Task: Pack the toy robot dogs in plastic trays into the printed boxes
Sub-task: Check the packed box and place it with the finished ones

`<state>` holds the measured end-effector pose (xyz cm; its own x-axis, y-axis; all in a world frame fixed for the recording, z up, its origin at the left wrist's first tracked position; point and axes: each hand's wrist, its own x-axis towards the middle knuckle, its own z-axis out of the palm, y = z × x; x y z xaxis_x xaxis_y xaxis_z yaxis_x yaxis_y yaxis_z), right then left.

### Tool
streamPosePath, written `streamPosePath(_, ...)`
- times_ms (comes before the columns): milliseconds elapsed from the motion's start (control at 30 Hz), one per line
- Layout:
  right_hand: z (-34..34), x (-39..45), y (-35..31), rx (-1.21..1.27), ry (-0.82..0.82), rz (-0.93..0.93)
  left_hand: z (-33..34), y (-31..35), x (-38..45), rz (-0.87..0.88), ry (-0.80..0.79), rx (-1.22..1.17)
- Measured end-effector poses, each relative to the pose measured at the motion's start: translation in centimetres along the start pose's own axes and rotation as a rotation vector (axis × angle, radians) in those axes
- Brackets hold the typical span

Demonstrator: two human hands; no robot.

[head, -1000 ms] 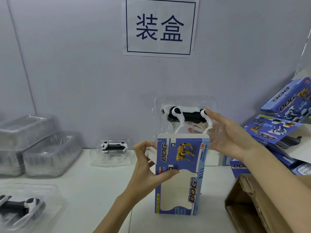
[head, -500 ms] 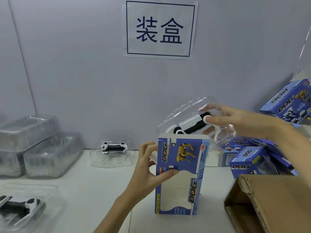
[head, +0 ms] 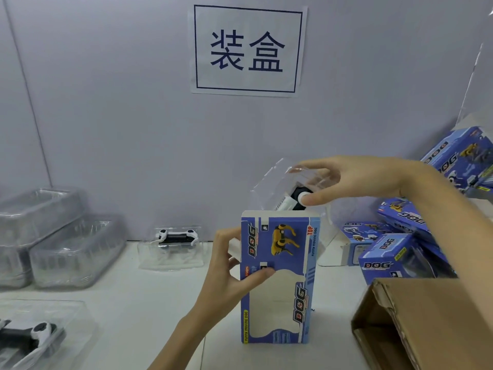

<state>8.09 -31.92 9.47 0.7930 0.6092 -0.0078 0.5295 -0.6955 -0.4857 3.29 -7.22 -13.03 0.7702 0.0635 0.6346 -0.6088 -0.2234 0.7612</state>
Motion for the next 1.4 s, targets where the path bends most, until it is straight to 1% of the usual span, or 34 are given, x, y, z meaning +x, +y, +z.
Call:
streamPosePath(100, 2.3, -0.7, 1.4, 0.107, 0.272, 0.000, 0.1, 0.0, 0.0, -0.008, -0.006, 0.006)
streamPosePath(233, 9.2, -0.5, 2.4, 0.510, 0.734, 0.000, 0.2, 0.3, 0.0, -0.042, -0.003, -0.008)
streamPosePath(300, 13.2, -0.3, 2.0, 0.731, 0.963, -0.071, 0.2, 0.4, -0.1, -0.041, -0.011, -0.011)
streamPosePath(333, 14.9, -0.2, 1.9, 0.828, 1.054, -0.131, 0.2, 0.4, -0.1, -0.028, -0.019, -0.006)
streamPosePath(367, 16.5, -0.1, 2.1, 0.917, 1.113, -0.188, 0.2, 0.4, -0.1, -0.013, -0.027, 0.001)
streamPosePath(400, 18.0, -0.1, 2.3, 0.983, 1.127, -0.230, 0.2, 0.4, -0.1, -0.005, -0.030, 0.004)
streamPosePath(433, 19.6, -0.1, 2.5, 1.014, 1.099, -0.249, 0.2, 0.4, -0.1, -0.007, -0.031, 0.004)
streamPosePath(467, 21.0, -0.1, 2.6, 1.003, 1.053, -0.245, 0.2, 0.3, -0.1, -0.011, -0.029, 0.005)
streamPosePath(533, 23.1, -0.4, 2.8, 0.904, 0.974, -0.193, 0.2, 0.3, -0.1, -0.001, -0.020, 0.003)
streamPosePath(600, 24.1, -0.4, 3.1, 0.844, 0.919, -0.140, 0.3, 0.1, 0.0, 0.002, -0.021, -0.003)
streamPosePath(700, 24.0, -0.5, 3.9, 0.851, 0.914, -0.110, 0.4, 0.2, -0.2, 0.003, -0.015, -0.021)
streamPosePath(867, 23.7, -0.9, 4.3, 0.926, 0.861, -0.065, 0.5, -0.1, -0.1, 0.033, 0.005, 0.009)
streamPosePath(1000, 23.5, -0.9, 4.6, 0.918, 0.833, -0.029, 0.4, -0.1, -0.1, 0.022, 0.000, -0.010)
streamPosePath(1133, 23.3, -1.0, 4.6, 0.857, 0.794, -0.015, 0.1, -0.1, -0.1, 0.016, -0.020, -0.006)
streamPosePath(1233, 23.3, -1.1, 4.6, 0.843, 0.773, -0.012, -0.3, 0.3, 0.1, 0.047, -0.025, 0.064)
streamPosePath(1400, 23.3, -1.0, 4.7, 0.839, 0.771, -0.018, -1.3, 0.6, 0.7, 0.272, -0.031, 0.382)
